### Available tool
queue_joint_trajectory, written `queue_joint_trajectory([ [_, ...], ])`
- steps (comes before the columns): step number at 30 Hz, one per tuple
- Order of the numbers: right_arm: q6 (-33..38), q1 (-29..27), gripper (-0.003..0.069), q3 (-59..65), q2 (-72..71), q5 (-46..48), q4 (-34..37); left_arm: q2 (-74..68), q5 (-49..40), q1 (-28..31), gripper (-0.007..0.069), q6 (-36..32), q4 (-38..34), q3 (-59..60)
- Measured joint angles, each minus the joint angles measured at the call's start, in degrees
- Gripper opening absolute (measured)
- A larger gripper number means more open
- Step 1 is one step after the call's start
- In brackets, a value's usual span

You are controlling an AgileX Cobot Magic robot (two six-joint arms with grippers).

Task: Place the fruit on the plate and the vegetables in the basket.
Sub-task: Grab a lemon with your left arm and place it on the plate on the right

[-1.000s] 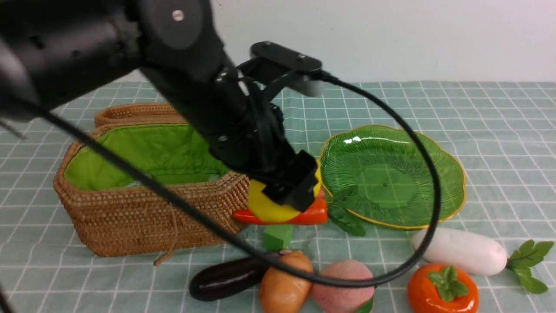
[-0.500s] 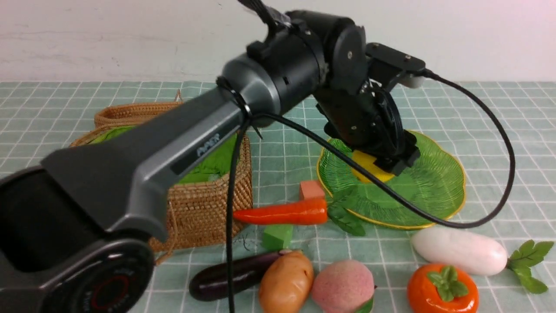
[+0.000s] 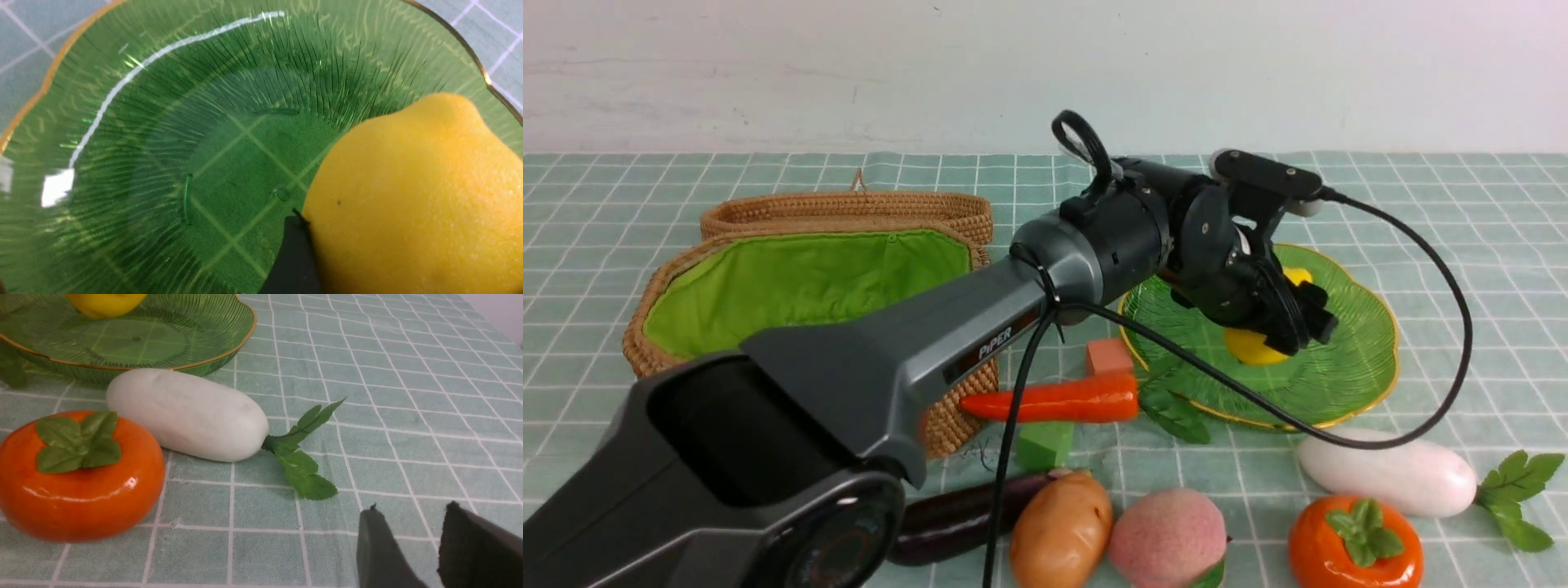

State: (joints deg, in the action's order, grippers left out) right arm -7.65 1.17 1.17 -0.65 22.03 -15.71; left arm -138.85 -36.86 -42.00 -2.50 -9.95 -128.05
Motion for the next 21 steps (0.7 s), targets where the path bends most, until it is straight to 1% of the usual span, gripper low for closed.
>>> queue_joint_trajectory([
  [4, 0.0, 0.0, 0.0242, 0.0, 0.0, 0.0, 0.0, -1.5, -0.2, 0.0, 0.0578, 3.1, 0.0, 0.0],
  [8, 0.0, 0.0, 0.0242, 0.0, 0.0, 0.0, 0.0, -1.9, -0.3, 0.0, 0.0580, 3.7, -0.5, 0.0],
  [10, 0.0, 0.0, 0.0242, 0.0, 0.0, 0.0, 0.0, -1.9, -0.5, 0.0, 0.0605, 3.8, -1.0, 0.0],
  [12, 0.0, 0.0, 0.0242, 0.0, 0.0, 0.0, 0.0, -1.9, -0.9, 0.0, 0.0646, 3.8, -1.5, 0.0],
  [14, 0.0, 0.0, 0.0242, 0.0, 0.0, 0.0, 0.0, -1.9, -1.8, 0.0, 0.0666, 3.9, -1.5, 0.0],
  [18, 0.0, 0.0, 0.0242, 0.0, 0.0, 0.0, 0.0, -1.7, -3.6, 0.0, 0.0670, 3.9, -1.5, 0.0],
  [21, 0.0, 0.0, 0.0242, 0.0, 0.0, 0.0, 0.0, -0.7, -4.2, 0.0, 0.0668, 3.9, -0.1, 0.0],
])
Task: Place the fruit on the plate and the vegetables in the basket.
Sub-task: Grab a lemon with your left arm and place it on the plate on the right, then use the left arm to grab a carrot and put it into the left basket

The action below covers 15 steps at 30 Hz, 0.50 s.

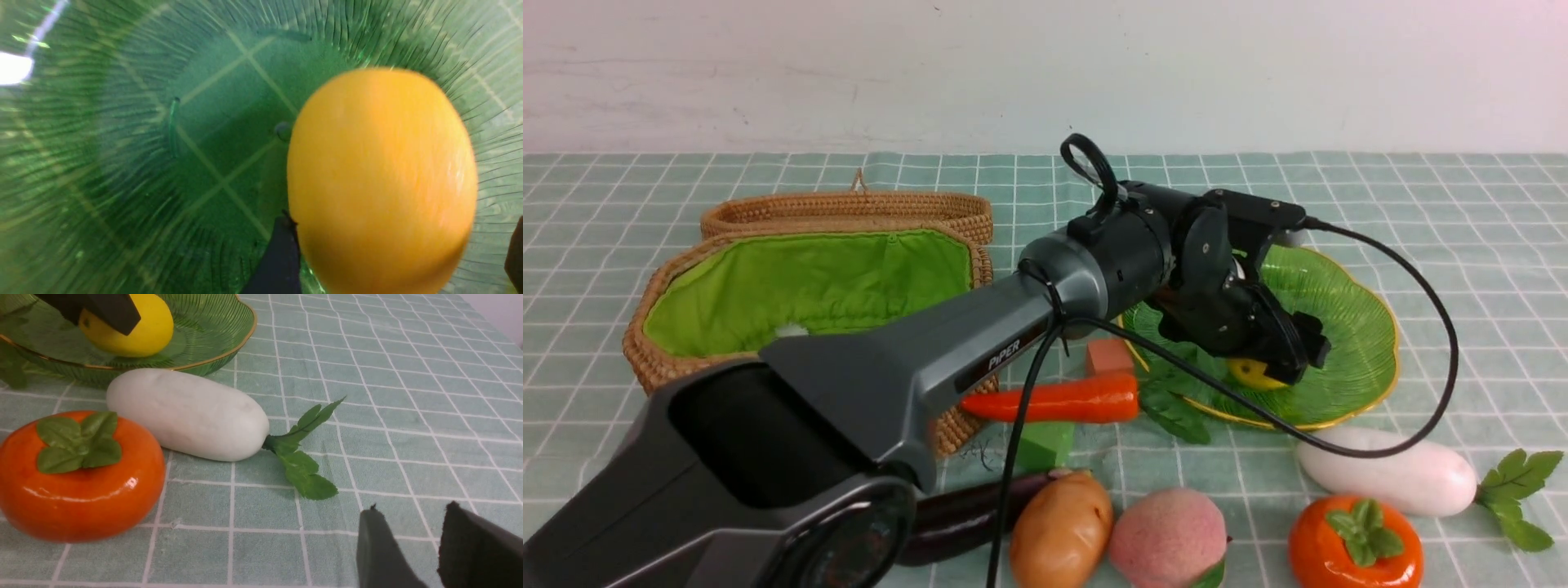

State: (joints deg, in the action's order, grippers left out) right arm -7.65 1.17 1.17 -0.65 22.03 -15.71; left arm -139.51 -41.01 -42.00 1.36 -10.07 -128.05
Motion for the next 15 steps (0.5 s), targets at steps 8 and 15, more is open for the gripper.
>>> queue_joint_trajectory([
  [8, 0.0, 0.0, 0.0242, 0.0, 0.0, 0.0, 0.0, 10.1, -15.4, 0.7, 0.0638, -7.3, 3.6, 0.0],
  [15, 0.0, 0.0, 0.0242, 0.0, 0.0, 0.0, 0.0, 17.4, -29.7, 3.5, 0.0553, -24.7, 5.0, -0.3],
])
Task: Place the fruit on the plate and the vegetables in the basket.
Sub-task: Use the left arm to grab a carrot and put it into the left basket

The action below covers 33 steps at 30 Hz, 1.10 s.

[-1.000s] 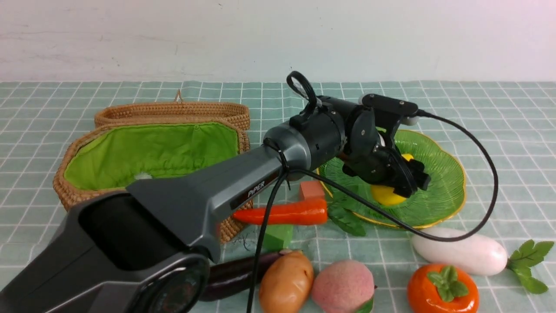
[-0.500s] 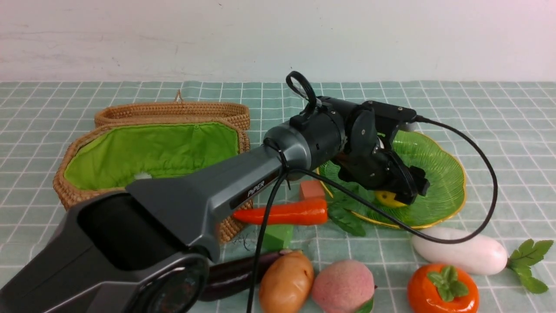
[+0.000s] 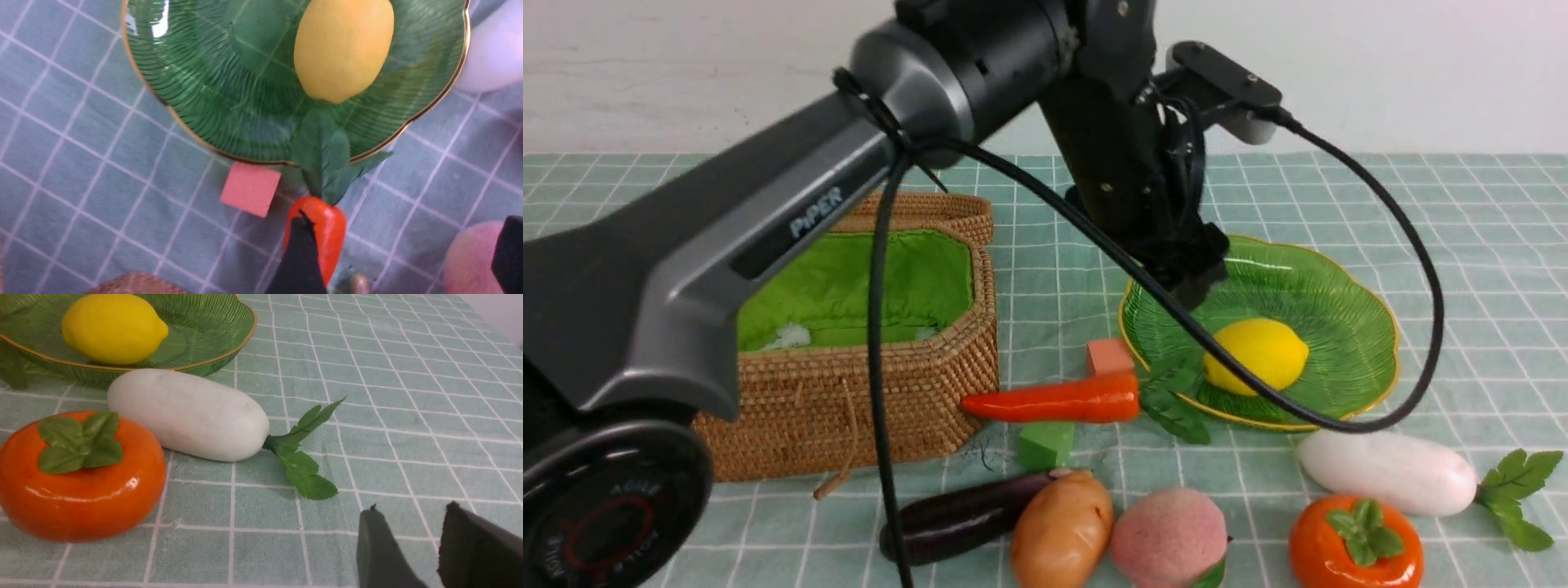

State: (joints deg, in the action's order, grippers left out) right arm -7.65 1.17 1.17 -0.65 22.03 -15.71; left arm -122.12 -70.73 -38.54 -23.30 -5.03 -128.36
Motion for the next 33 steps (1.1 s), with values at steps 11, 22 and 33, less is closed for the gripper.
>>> queue_joint_trajectory([
  [11, 0.0, 0.0, 0.0242, 0.0, 0.0, 0.0, 0.0, -5.2, 0.0, -1.1, 0.0476, -3.2, 7.9, 3.3],
  [22, 0.0, 0.0, 0.0242, 0.0, 0.0, 0.1, 0.0, -7.7, 0.0, -0.9, 0.0476, -5.3, 6.8, 3.3],
  [33, 0.0, 0.0, 0.0242, 0.0, 0.0, 0.1, 0.0, -10.8, 0.1, -0.7, 0.0476, -5.9, 6.2, 3.5],
])
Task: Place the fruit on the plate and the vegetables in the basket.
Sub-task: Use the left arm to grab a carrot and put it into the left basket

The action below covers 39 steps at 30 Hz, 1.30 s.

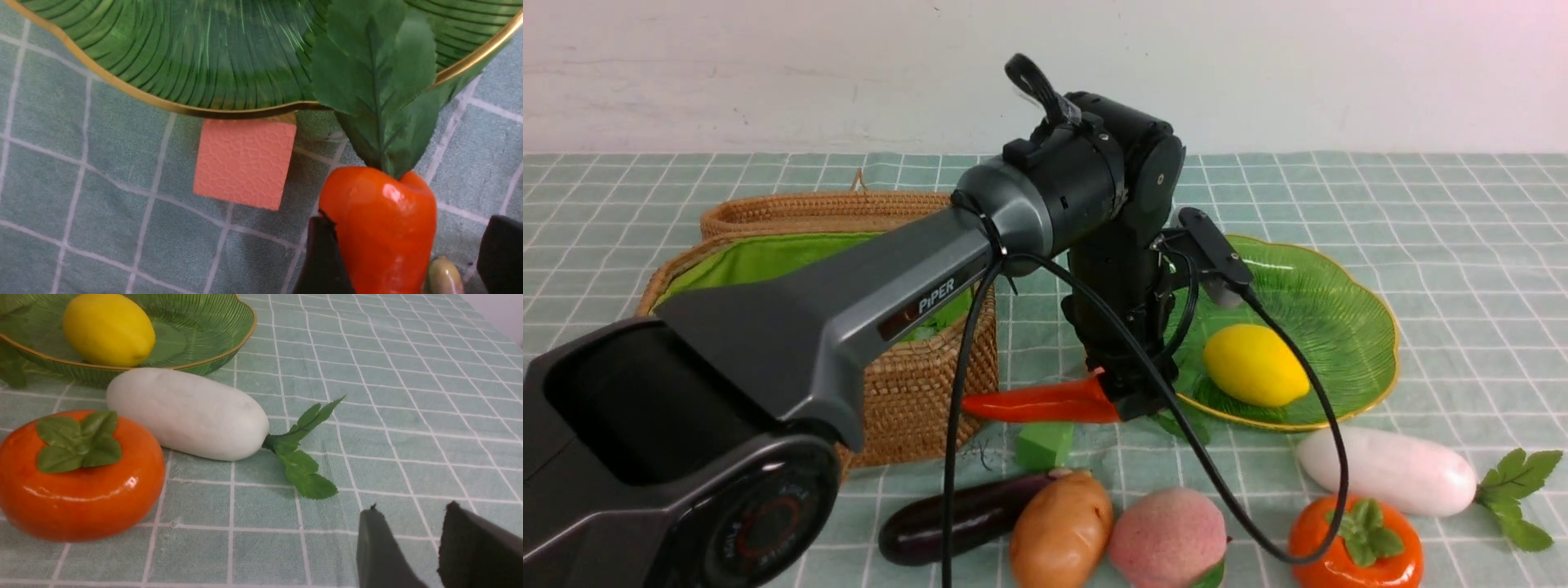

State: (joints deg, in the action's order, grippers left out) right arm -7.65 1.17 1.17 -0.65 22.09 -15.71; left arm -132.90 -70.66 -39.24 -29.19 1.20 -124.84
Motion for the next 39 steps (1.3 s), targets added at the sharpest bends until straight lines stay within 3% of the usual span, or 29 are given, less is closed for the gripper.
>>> queue_joint_trajectory([
  [18, 0.0, 0.0, 0.0242, 0.0, 0.0, 0.0, 0.0, -2.6, 0.0, 2.9, 0.0474, 0.5, -3.7, 0.2],
  [25, 0.0, 0.0, 0.0242, 0.0, 0.0, 0.0, 0.0, -2.9, 0.1, 2.9, 0.0367, 1.8, -3.9, 0.3],
  [39, 0.0, 0.0, 0.0242, 0.0, 0.0, 0.0, 0.0, 1.3, 0.1, 2.9, 0.0368, 3.8, -4.3, 0.3],
])
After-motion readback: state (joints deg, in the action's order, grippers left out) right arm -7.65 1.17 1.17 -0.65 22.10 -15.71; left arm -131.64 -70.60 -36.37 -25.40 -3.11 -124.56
